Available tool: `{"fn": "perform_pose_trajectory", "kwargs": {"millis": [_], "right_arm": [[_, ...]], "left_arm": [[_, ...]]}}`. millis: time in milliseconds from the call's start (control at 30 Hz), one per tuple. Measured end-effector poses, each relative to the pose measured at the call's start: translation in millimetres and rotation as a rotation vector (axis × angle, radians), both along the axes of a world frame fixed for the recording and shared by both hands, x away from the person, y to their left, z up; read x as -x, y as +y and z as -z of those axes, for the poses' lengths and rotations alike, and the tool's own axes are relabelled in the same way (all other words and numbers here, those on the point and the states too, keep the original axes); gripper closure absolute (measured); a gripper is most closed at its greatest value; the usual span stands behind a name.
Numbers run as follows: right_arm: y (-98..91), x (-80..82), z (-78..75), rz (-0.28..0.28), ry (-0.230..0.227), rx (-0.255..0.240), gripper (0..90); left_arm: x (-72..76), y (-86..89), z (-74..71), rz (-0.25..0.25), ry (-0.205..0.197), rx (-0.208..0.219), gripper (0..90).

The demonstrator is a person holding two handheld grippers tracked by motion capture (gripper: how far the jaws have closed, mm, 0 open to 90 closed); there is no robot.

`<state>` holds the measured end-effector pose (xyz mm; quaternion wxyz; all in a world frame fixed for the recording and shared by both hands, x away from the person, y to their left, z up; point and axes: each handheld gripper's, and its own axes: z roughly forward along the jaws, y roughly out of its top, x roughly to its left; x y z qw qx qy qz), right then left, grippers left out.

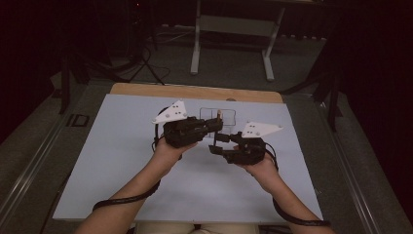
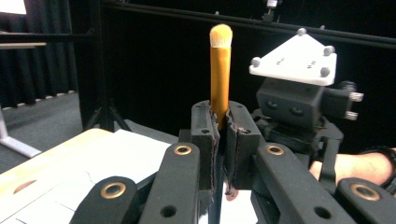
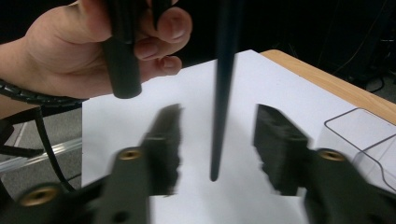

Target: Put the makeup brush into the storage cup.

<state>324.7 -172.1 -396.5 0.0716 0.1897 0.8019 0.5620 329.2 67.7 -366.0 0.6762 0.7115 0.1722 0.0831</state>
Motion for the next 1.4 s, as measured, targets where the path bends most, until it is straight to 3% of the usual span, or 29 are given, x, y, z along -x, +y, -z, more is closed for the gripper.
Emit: {"fn": "perform_pose_trajectory", "kwargs": {"millis": [33, 133, 233, 467, 533, 767, 867, 1033, 1400], "right_arm": [[-4.0, -1.1, -0.8, 0.012, -0.006, -0.005, 32.6], [-8.7, 0.0, -0.2, 0.024, -0.014, -0.005, 18.3], [-14.5, 0.8, 1.5, 0.038, -0.019, 0.004, 11.2], [-36.0, 3.0, 4.2, 0.067, -0.009, -0.013, 14.3], [-44.3, 4.5, 4.2, 0.078, -0.018, -0.025, 18.0], [-70.0, 9.8, 6.9, 0.123, -0.04, -0.043, 18.8], [-79.3, 17.2, 6.6, 0.172, -0.07, -0.056, 18.4], [-85.9, 26.9, 6.6, 0.217, -0.082, -0.092, 16.7], [-92.2, 40.0, 15.2, 0.238, -0.099, -0.086, 13.9]], "left_arm": [[-0.3, 1.8, -2.0, -0.011, -0.007, 0.0, 84.4], [-1.5, 5.4, -4.1, -0.024, -0.008, 0.006, 84.4], [-2.7, 8.8, -5.9, -0.041, -0.007, 0.014, 84.4], [-8.2, 15.6, -11.5, -0.114, -0.001, 0.01, 84.4], [-10.3, 17.0, -13.4, -0.134, 0.001, 0.01, 84.4], [-18.7, 13.9, -18.3, -0.19, -0.007, -0.014, 84.4], [-22.4, 13.1, -21.1, -0.206, -0.013, -0.015, 84.4], [-28.6, 12.7, -24.6, -0.234, -0.025, -0.014, 84.3], [-48.0, 12.4, -28.7, -0.285, -0.042, -0.008, 84.3]]}}
